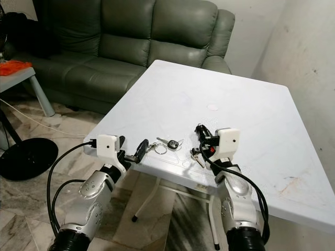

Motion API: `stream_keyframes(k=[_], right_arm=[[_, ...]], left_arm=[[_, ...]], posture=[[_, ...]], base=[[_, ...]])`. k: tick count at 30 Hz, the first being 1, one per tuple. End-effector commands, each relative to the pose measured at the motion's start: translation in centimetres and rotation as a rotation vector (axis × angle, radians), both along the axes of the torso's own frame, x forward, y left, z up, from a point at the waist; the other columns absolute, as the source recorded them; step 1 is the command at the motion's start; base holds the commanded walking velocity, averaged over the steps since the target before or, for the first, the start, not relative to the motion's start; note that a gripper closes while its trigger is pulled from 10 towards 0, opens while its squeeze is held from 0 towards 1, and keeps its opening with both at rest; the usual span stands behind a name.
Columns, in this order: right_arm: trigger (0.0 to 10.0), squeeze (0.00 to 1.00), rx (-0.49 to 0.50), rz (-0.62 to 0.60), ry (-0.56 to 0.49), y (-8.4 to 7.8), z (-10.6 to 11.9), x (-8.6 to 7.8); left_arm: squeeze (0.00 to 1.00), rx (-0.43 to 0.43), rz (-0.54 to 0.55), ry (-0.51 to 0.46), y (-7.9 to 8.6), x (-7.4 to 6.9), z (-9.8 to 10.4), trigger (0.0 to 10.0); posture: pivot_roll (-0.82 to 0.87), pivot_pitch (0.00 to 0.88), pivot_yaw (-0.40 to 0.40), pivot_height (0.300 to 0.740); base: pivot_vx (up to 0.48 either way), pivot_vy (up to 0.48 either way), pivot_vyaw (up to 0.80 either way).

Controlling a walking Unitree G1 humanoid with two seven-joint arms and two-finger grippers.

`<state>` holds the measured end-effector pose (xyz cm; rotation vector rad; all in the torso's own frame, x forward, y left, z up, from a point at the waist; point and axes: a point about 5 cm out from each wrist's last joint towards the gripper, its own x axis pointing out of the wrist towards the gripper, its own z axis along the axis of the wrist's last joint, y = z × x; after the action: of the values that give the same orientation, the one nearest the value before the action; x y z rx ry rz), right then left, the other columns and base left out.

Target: Hang keys on a hook

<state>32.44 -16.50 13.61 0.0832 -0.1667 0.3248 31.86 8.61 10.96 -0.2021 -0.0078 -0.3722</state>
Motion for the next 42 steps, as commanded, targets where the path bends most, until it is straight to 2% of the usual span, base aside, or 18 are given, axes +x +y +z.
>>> stream_keyframes(k=[1,3,4,5,6,12,15,16,20,23,33,35,42], right_arm=[[10.0,0.0,-0.092,0.011,-0.026,-0.1,0.2,-0.4],[10.0,0.0,-0.174,0.072,-0.036,0.4,-0.2,-1.0],[10.0,0.0,-0.263,0.118,-0.031,0.8,-0.7,-1.4],[10.0,0.0,-0.263,0.118,-0.031,0.8,-0.7,-1.4],[10.0,0.0,-0.362,0.152,-0.038,1.0,-1.2,-1.8],[10.0,0.0,-0.436,0.172,-0.031,1.4,-1.7,-2.2],[10.0,0.0,-0.417,0.16,0.0,1.8,-2.2,-2.3],[10.0,0.0,-0.371,0.146,0.042,2.1,-2.6,-2.2],[10.0,0.0,-0.327,0.136,0.072,2.6,-3.0,-2.2],[10.0,0.0,-0.243,0.091,0.182,3.2,-4.1,-2.0],[10.0,0.0,-0.147,0.021,0.27,4.0,-4.9,-1.6],[10.0,0.0,-0.089,-0.035,0.315,4.2,-5.2,-1.5],[10.0,0.0,-0.121,-0.08,0.347,4.5,-5.5,-1.6]], left_arm=[[0.0,0.009,-0.008,-0.007,-0.2,0.1,0.1,10.0],[0.0,0.013,-0.01,-0.009,-0.2,0.1,0.1,10.0],[0.0,0.013,-0.015,-0.011,-0.3,0.2,0.1,10.0],[0.0,0.013,-0.015,-0.011,-0.3,0.2,0.1,10.0],[0.0,0.015,-0.018,-0.014,-0.4,0.2,0.2,10.0],[0.0,0.009,-0.022,-0.013,-0.5,0.1,0.2,10.0],[0.0,0.009,-0.023,-0.011,-0.6,0.1,0.1,10.0],[0.0,0.007,-0.022,-0.01,-0.7,0.0,0.1,10.0],[0.0,0.005,-0.021,-0.009,-0.7,0.0,0.1,10.0],[0.0,0.003,-0.019,-0.007,-0.6,0.1,0.2,10.0],[0.0,-0.004,-0.018,-0.001,-0.7,0.1,0.2,10.0],[0.0,-0.007,-0.018,0.002,-0.8,0.0,0.1,10.0],[0.0,-0.01,-0.021,0.006,-0.9,0.0,0.1,10.0]], posture=[[0.01,0.0,-0.108,0.74],[0.01,0.0,-0.108,0.74],[0.0,0.0,-0.108,0.74],[0.0,0.0,-0.108,0.74],[0.0,0.0,-0.107,0.74],[-0.01,0.0,-0.108,0.74],[-0.01,0.008,-0.108,0.74],[-0.01,0.01,-0.108,0.74],[-0.01,0.016,-0.105,0.74],[-0.01,0.025,-0.102,0.74],[-0.01,0.038,-0.103,0.74],[-0.01,0.038,-0.103,0.74],[-0.02,0.044,-0.101,0.74]], base=[[0.0,0.0,0.0],[0.0,0.0,0.0],[0.0,0.0,0.0],[0.0,0.0,0.0],[0.0,0.0,0.0],[0.0,0.0,0.0],[0.0,0.0,0.0],[0.0,0.0,0.0],[0.0,0.0,0.0],[0.0,0.0,0.0],[0.0,0.0,0.0],[0.0,0.0,0.0],[0.0,0.0,0.0]])
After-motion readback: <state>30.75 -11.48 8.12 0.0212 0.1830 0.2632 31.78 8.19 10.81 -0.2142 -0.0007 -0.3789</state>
